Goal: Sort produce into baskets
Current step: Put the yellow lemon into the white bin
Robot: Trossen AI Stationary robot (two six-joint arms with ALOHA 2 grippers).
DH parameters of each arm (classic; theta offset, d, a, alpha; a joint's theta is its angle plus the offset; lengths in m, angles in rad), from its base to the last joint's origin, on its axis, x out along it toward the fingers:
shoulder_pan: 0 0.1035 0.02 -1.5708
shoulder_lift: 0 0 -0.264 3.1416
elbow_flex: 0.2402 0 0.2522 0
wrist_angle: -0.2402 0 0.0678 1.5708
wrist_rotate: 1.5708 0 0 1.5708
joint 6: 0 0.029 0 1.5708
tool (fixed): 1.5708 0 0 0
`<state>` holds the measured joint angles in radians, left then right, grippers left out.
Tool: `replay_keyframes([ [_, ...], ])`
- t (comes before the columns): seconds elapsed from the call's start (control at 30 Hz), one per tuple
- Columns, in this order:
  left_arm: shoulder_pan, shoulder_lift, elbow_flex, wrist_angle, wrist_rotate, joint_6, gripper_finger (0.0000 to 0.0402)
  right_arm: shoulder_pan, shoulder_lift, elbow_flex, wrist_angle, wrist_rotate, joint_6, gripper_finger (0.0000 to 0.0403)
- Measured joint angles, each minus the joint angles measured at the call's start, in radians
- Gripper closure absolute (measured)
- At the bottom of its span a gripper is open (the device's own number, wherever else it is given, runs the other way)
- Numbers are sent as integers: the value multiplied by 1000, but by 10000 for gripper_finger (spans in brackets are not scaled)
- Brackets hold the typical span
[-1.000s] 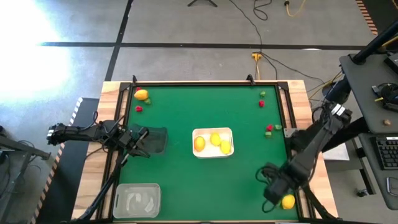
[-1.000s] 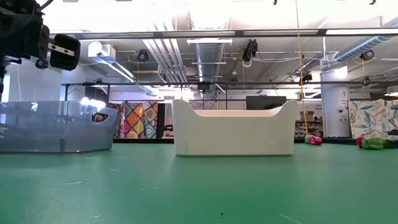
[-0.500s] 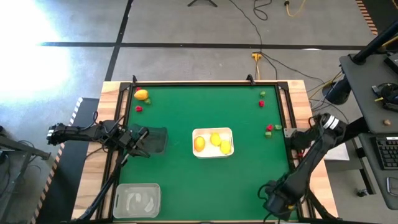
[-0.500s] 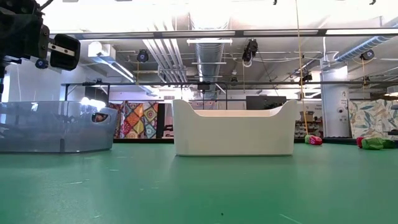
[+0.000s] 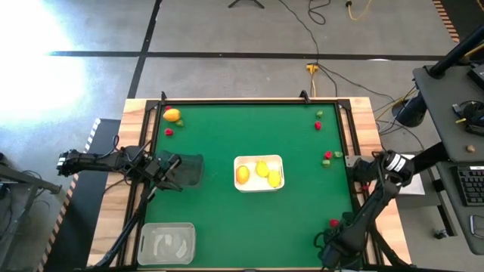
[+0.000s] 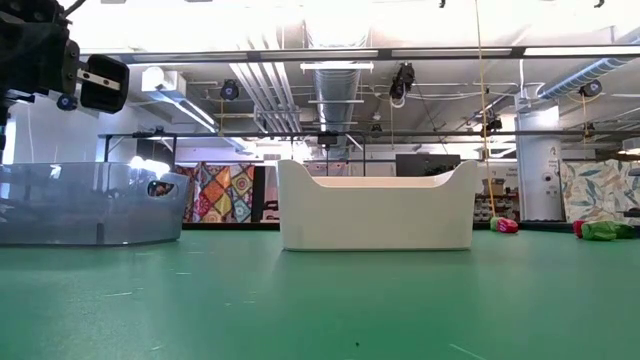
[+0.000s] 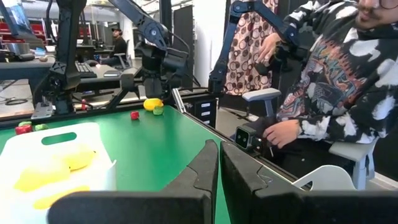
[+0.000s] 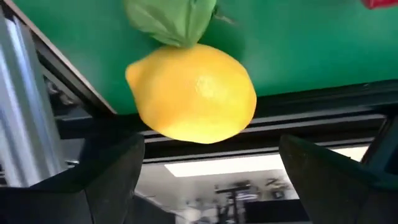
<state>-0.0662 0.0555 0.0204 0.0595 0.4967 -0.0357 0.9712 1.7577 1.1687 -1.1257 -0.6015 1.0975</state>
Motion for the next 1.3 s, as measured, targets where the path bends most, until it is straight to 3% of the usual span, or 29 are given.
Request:
replay_keyframes([
  [0.57, 0, 0, 0, 0, 0, 0, 400, 39, 66, 0, 39, 224, -141, 39],
  [0.77, 0, 0, 0, 0, 0, 0, 400, 46, 66, 0, 39, 220, -145, 39],
  [0.93, 0, 0, 0, 0, 0, 0, 400, 68, 66, 0, 39, 153, -126, 39],
  [1.3, 0, 0, 0, 0, 0, 0, 400, 85, 70, -1, 40, 263, -100, 56],
])
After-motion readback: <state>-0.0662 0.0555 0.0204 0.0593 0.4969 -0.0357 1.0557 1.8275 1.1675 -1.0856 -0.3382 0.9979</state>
